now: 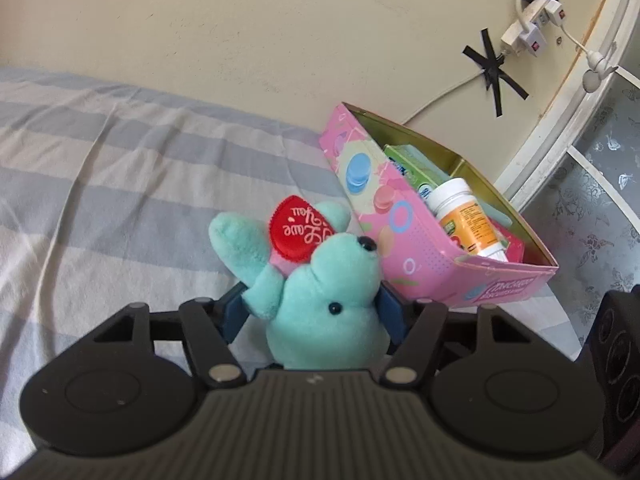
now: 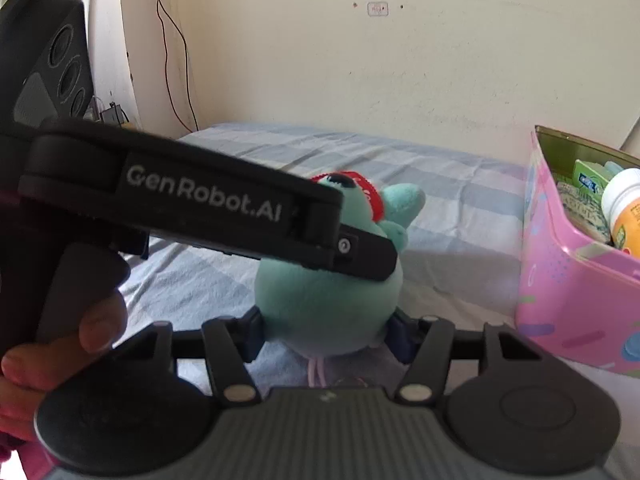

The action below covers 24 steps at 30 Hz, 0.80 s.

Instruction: Organize objects

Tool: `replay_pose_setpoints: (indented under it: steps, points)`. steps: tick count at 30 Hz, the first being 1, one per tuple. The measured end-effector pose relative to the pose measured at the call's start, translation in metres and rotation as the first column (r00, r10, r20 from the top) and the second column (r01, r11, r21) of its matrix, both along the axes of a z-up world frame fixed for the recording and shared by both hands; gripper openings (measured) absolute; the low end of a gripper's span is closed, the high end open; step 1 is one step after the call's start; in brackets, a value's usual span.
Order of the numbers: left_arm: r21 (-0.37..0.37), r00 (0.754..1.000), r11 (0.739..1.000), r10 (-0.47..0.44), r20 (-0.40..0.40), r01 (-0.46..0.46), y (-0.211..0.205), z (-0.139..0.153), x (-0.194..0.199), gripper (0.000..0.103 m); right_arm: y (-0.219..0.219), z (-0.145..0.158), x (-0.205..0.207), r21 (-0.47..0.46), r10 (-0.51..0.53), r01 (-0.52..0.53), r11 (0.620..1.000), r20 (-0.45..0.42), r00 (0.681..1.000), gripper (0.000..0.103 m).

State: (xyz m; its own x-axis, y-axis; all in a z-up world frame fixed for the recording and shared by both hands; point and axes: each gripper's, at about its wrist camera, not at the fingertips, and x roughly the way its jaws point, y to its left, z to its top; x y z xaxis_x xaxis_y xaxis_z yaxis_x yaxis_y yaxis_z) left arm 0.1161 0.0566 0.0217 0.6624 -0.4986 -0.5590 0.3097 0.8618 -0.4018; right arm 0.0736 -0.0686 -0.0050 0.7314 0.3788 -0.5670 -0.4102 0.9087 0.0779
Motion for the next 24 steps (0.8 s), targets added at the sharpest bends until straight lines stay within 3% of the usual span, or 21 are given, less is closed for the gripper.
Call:
replay_pose_setpoints:
  steps: [6,11,18,23,24]
  points:
    - [0.018,0.988,0.997,-0.079,0.135,0.078,-0.041,0.049,-0.007,0.069,-0.031,0.035,-0.024,0.0,-0.089,0.091,0.996,0.191,0.977,0.057]
    - [0.036,0.962,0.981,-0.194,0.189,0.191,-0.1,0.074,0.007,0.069,-0.082,0.054,-0.028,0.013,-0.203,0.208,0.978,0.281,0.938,0.057]
    - [0.093,0.922,0.946,-0.323,0.211,0.31,-0.197,0.082,0.033,0.07,-0.164,0.06,-0.005,0.025,-0.338,0.345,0.938,0.282,0.898,0.058]
    - [0.133,0.924,0.948,-0.311,0.222,0.288,-0.248,0.082,0.07,0.075,-0.205,0.055,0.046,0.036,-0.393,0.396,0.918,0.235,0.889,0.062]
    - [0.153,0.927,0.951,-0.298,0.229,0.268,-0.256,0.081,0.078,0.079,-0.213,0.052,0.059,0.022,-0.401,0.407,0.913,0.223,0.888,0.068]
